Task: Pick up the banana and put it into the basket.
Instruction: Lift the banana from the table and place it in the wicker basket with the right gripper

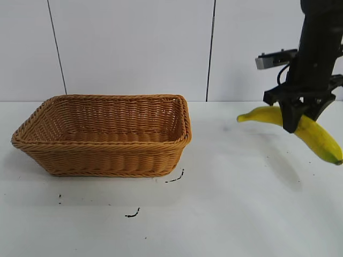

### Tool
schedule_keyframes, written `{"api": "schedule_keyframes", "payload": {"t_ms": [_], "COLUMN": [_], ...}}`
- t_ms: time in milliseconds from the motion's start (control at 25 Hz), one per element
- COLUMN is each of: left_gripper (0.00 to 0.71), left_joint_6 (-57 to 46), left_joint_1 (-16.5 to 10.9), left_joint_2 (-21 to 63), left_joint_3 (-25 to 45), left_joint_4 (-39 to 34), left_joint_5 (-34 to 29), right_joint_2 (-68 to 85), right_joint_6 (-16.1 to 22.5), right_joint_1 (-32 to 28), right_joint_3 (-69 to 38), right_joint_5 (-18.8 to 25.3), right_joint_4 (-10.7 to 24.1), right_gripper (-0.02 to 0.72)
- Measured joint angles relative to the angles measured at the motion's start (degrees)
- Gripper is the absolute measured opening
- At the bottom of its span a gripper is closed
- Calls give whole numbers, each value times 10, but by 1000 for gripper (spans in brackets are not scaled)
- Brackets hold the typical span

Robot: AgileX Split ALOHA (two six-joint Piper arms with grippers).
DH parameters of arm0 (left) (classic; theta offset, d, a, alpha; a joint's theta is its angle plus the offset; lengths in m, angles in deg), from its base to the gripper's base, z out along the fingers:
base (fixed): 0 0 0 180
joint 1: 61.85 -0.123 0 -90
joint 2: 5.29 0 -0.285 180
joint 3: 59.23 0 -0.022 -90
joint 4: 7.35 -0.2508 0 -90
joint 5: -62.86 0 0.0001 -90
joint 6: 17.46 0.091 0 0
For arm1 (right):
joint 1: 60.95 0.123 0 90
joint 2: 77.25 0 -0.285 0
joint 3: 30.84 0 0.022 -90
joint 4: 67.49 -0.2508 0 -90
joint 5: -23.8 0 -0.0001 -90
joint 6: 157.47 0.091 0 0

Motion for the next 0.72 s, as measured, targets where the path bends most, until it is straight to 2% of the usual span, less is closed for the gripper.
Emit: {"api": "schedule_keyframes", "payload": {"t_ms": [280,600,720], "left_gripper": [695,695,695], "left_joint_6": [0,0,0], "left_joint_1": [0,0,0], "left_joint_2": [0,0,0], "left_joint_3": [0,0,0], "left_joint_4": [0,0,0], "left_joint_5": [0,0,0], "right_joint_2": [0,-45,-64], "right_joint_6": [-17,-28,-60], "right_joint_1": [17,75,111], "right_joint_3": [71,180,194], "right_joint_5": [6,7,-3], "right_joint_4": [-11,-12,-11], "right_gripper": [319,319,319]}}
